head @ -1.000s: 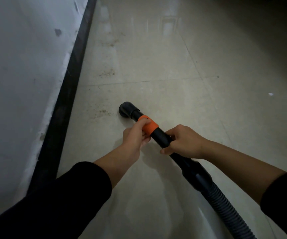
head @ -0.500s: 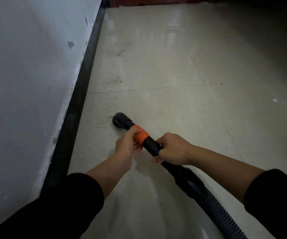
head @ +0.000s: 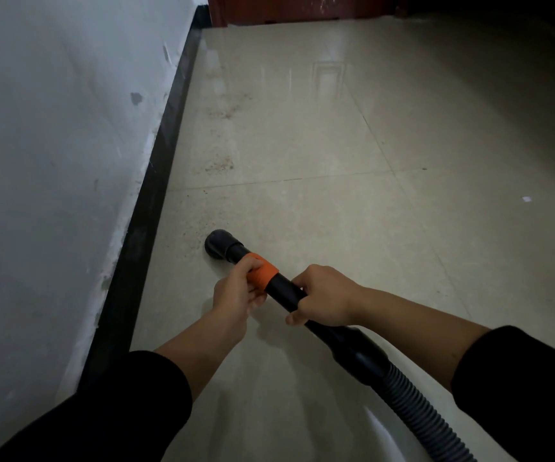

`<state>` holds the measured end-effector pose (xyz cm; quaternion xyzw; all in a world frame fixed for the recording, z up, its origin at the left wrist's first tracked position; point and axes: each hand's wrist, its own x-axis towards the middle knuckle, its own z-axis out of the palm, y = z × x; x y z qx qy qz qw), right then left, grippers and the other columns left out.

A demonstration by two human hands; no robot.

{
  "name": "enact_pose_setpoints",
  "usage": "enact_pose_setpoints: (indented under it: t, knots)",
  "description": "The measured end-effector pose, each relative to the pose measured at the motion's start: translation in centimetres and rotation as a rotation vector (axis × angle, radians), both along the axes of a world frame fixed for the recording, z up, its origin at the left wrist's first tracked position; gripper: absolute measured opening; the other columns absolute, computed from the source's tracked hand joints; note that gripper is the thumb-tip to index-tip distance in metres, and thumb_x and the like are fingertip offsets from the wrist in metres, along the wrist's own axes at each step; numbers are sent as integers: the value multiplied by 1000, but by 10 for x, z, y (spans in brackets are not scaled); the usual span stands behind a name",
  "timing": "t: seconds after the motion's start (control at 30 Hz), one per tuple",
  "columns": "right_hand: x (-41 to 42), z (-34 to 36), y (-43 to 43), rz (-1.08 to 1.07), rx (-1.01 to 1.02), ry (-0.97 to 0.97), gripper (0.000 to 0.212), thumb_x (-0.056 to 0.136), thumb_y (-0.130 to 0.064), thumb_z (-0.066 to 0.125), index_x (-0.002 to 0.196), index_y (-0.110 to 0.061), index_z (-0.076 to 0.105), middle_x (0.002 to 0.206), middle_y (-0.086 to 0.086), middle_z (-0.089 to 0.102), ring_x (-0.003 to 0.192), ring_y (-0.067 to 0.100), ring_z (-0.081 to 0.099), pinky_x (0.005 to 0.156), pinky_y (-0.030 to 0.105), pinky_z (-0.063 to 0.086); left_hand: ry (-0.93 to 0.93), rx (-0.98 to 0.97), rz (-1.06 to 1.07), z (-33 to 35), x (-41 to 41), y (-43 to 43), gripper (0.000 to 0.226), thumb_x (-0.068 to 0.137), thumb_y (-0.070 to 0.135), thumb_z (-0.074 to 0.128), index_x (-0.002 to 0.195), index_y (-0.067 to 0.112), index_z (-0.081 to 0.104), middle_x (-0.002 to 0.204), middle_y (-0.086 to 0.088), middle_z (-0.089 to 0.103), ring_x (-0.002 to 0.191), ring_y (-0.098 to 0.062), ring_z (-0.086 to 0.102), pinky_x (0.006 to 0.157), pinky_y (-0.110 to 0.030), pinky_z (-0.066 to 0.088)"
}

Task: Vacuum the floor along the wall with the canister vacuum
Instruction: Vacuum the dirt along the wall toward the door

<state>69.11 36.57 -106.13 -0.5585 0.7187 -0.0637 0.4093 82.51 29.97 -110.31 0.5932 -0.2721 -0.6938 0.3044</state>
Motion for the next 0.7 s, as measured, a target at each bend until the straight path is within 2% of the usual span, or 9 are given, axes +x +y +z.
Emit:
enact_pose_setpoints:
  t: [0.7]
  knots:
    - [23,-13,-17,65,-31,-49,26,74,-27,78,95,-14,69,71,-1,60,65,14,58,59,25,44,-38,20,74,-2,28,-8,14,82,21,66,93,12,63,101,-11,68,88,-23,68,64,-28,53]
